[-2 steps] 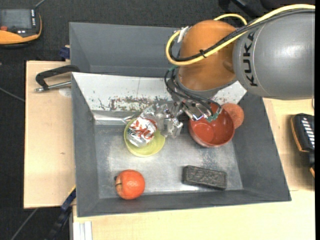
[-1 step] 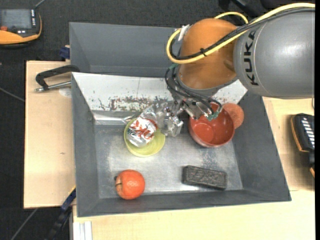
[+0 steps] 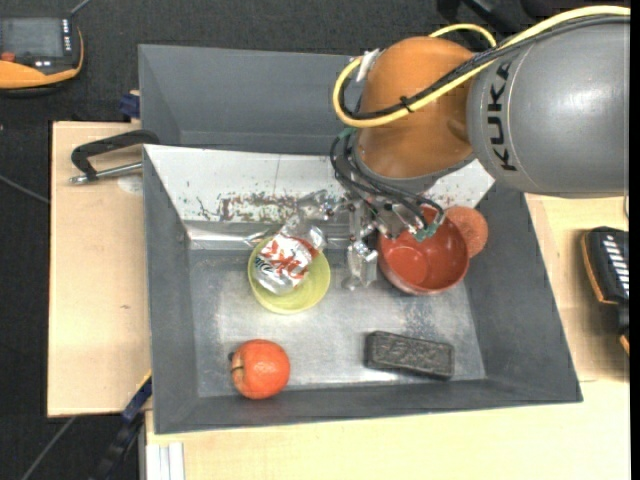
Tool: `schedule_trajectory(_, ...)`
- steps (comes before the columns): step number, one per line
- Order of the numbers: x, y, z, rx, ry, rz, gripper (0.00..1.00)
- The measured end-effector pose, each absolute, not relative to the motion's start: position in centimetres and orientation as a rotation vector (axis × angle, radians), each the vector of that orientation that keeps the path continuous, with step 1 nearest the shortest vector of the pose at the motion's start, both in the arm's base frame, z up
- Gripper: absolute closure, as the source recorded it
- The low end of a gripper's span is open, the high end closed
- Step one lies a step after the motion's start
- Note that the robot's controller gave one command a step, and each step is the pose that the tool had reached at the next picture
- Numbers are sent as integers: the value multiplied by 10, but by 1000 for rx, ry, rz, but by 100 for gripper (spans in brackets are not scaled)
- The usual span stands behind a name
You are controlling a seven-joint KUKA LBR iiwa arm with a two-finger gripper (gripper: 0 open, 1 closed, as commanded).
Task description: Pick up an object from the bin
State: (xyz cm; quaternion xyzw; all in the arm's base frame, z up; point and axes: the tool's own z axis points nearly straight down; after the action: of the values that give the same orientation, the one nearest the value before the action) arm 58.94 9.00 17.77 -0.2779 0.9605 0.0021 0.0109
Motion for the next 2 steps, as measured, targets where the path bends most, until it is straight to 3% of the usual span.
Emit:
schedule_trajectory(1,573,115,115,-1105,2914,7,0)
schedule_trajectory(2,592,91,74,-1244,2853,6,0)
